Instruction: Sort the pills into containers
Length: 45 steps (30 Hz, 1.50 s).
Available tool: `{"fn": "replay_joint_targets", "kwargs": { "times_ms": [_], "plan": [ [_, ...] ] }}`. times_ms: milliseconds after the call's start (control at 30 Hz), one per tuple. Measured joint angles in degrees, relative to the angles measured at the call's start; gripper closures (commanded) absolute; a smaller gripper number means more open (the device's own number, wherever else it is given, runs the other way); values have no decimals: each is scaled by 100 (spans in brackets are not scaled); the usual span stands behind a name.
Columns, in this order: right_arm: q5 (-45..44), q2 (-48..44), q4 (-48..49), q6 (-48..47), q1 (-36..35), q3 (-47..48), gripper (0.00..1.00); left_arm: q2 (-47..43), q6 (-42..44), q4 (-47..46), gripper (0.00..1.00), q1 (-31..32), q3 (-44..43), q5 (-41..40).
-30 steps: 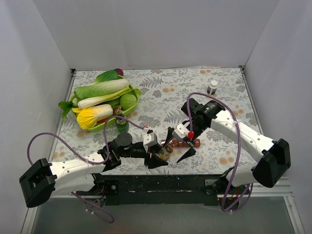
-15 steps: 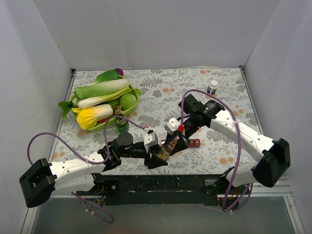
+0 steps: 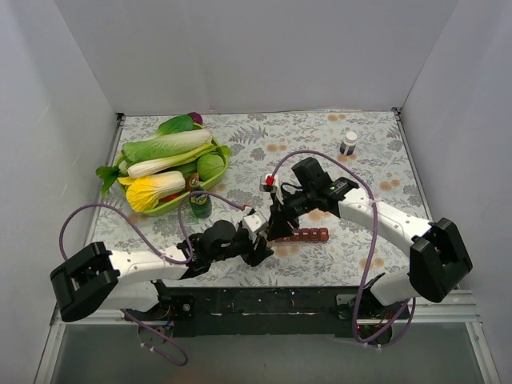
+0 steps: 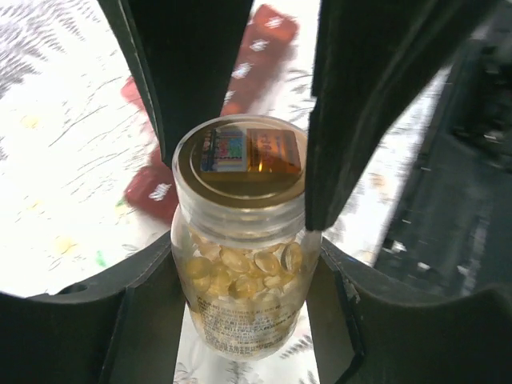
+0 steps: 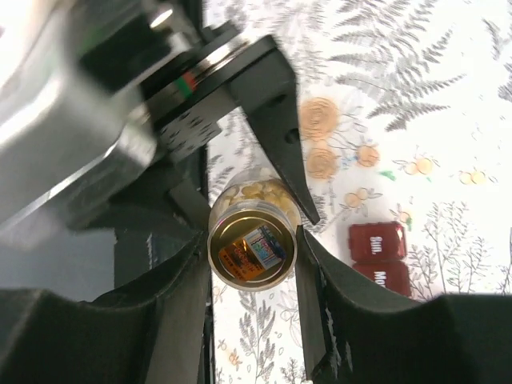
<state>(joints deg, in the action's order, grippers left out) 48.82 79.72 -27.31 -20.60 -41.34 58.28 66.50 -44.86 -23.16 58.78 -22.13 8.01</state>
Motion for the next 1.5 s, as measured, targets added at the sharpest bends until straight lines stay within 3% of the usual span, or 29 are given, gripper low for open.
{"fn": "replay_joint_targets", "kwargs": {
  "times_ms": [100,133,167,200,300,467,667,800,933,1100,1500],
  "plan": [
    [-234,313,540,640,107,-98,62,503,-79,-210,100,17,-44,-605],
    [-249,363,625,737,131,-98,40,581,-125,-291,100,20,-44,-719],
    [-256,391,715,804,168,-96,30,621,-160,-358,100,20,-44,-802],
    [-212,391,717,872,210,-68,13,627,-197,-439,100,20,-44,-857],
    [33,378,485,772,385,162,8,468,-247,-761,100,-17,-24,-946],
    [704,149,-730,-737,817,903,6,-330,-245,-1071,100,-133,107,-188],
    [1526,-369,-2962,-4603,876,1545,7,-1060,-247,-645,100,-162,221,1346],
    [1757,-339,-3921,-5932,446,1552,12,-1196,-245,-382,100,-181,212,2118],
    [1786,-59,-4317,-6382,-186,1550,19,-1047,-236,-138,100,-205,120,2586],
    [1794,70,-4470,-6448,-321,1552,28,-872,-229,9,100,-205,39,2859],
    [1781,101,-4087,-5801,-442,1550,28,-693,-232,63,100,-205,-76,3071]
  ]
}}
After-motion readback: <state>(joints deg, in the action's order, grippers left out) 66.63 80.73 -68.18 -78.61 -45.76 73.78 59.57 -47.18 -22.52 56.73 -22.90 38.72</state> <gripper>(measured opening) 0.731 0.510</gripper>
